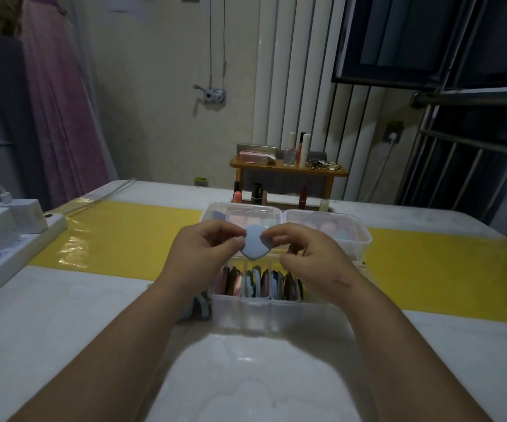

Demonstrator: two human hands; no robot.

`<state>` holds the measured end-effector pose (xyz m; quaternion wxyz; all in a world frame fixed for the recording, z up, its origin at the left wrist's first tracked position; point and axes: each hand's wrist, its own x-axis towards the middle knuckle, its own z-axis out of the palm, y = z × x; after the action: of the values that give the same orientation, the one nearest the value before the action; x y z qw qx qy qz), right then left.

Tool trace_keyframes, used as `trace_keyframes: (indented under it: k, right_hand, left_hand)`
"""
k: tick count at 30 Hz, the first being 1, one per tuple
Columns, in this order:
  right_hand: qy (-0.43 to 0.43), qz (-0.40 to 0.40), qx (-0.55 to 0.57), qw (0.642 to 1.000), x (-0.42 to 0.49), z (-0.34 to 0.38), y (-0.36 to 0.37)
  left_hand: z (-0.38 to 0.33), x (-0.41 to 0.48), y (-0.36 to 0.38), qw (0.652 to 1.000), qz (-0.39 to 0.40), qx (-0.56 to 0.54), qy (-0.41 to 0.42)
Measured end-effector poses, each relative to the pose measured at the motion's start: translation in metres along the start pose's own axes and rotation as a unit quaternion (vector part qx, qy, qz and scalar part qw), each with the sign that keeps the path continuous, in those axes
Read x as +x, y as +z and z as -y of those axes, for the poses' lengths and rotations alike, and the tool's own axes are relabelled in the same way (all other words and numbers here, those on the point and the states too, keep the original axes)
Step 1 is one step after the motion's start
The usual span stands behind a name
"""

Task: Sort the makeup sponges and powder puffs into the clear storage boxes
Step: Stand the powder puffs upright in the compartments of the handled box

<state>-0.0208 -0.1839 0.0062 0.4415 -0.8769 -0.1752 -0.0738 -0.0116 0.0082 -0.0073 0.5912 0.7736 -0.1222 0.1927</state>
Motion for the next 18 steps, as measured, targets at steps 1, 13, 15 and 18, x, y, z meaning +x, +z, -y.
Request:
trace_keyframes:
  k: [1, 13, 15, 18]
  right_hand:
    - [-0.003, -0.004, -0.004, 1.000, 0.0000, -0.0005, 0.0001]
    - [-0.045, -0.086, 0.028, 0.995, 0.0029, -0.0042, -0.0016]
    - [-0.049, -0.109, 0.031, 0.992, 0.0027, -0.0048, -0.0042]
    - [-0.047, -0.132, 0.046, 0.989, 0.0028, -0.0072, -0.0086]
  left_hand:
    - [-0.0001, -0.0001, 0.0003, 1.000, 0.002, -0.003, 0.000]
    - [0.0071, 0.0007, -0.0013, 0.998, 0.056, 0.025, 0.013]
    - [0.0078, 0.0005, -0.0011, 0.998, 0.058, 0.028, 0.016]
    - [0.0066, -0.0004, -0.0013, 0.998, 0.041, 0.031, 0.021]
